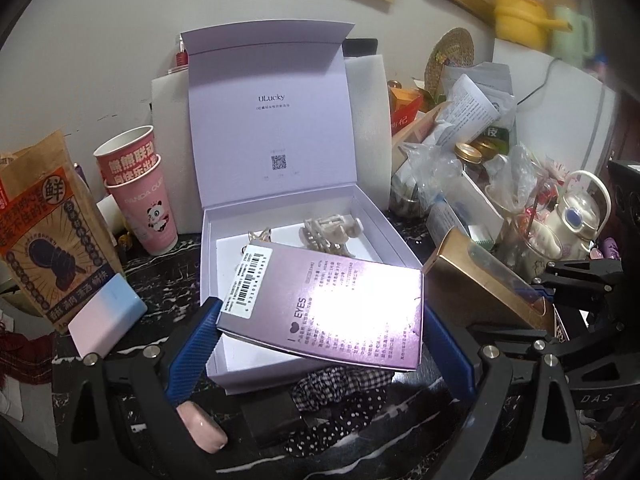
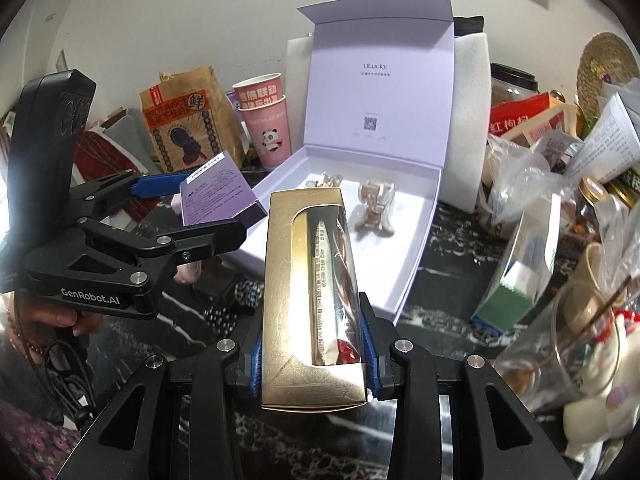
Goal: Organize rigid objects
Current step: 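Carry the purple card and gold lipstick box up and over into the white box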
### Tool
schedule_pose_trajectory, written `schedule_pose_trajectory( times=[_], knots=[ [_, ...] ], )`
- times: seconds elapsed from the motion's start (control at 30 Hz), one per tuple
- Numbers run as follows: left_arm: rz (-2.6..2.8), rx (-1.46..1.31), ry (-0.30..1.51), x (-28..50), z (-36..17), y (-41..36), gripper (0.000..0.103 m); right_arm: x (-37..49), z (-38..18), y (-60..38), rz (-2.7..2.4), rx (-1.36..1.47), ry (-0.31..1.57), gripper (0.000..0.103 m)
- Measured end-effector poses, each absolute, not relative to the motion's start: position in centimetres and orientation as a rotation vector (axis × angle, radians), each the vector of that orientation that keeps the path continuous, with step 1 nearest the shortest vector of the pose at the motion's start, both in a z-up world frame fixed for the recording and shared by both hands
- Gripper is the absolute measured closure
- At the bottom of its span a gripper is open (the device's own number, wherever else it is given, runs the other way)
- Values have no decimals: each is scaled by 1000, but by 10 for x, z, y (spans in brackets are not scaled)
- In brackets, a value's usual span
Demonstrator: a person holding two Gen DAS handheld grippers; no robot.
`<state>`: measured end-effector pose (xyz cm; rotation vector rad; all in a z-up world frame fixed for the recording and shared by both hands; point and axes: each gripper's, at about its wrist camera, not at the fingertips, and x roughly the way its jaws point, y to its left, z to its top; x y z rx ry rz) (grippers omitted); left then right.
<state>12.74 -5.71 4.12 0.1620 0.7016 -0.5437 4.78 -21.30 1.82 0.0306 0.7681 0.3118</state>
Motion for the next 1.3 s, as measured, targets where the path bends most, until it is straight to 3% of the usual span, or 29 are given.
schedule_pose_trajectory(
  times=[1.3],
  knots=[
    [-458, 193, 729, 262, 45, -59, 6, 165, 40, -224, 281, -5, 749, 66]
  ],
)
